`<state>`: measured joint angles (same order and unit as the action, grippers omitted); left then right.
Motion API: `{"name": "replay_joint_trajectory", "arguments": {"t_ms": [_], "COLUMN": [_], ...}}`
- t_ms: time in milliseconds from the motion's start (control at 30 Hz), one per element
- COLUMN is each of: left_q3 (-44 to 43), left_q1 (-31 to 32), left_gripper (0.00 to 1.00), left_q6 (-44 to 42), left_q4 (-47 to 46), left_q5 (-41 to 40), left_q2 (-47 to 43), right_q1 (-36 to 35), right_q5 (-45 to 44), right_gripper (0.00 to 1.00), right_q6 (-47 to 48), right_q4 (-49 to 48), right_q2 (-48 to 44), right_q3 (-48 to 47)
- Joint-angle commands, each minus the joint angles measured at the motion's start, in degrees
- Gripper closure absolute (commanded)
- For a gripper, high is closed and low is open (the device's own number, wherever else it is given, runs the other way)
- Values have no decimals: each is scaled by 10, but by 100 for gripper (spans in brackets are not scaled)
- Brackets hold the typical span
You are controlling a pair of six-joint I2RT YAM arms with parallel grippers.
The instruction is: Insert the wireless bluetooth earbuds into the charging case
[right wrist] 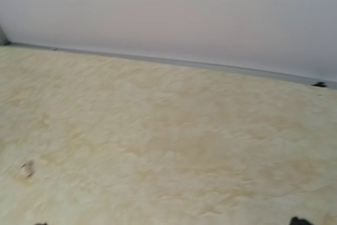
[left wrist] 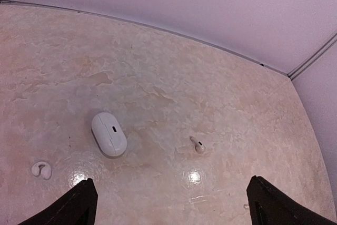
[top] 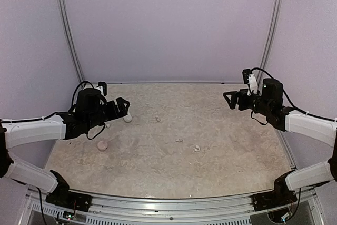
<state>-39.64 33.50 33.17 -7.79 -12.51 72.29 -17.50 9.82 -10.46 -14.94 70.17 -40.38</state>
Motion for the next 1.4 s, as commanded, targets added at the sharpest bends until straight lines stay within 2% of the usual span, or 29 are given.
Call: {"name": "replay_joint_trajectory", "arguments": {"t_ms": [0, 267, 567, 833, 1067, 1367], "left_q3": [8, 26, 33, 37, 67, 59], "left_q1": [-19, -111, -141, -142, -126, -67], "left_gripper": [1, 1, 1, 1, 12, 23], "left_q6": [18, 34, 39, 47, 51, 44], "left_q4": [34, 179, 294, 286, 247, 235], "left_q5": [16, 82, 73, 67, 69, 28], "left_q2": [-15, -36, -45, -1, 25, 73], "right_q1": [-4, -6, -8, -8, -8, -8], "right_q5": [80, 185, 244, 288, 303, 314], "right_gripper": [0, 1, 1, 0, 0, 1], "right_q6": [16, 17, 7, -7, -8, -9], "right_q4": [-31, -25, -42, -58, -63, -69], "right_q2": [12, 41, 59, 79, 101, 115], "right_q3": [-5, -31, -40, -37, -42, -45]}}
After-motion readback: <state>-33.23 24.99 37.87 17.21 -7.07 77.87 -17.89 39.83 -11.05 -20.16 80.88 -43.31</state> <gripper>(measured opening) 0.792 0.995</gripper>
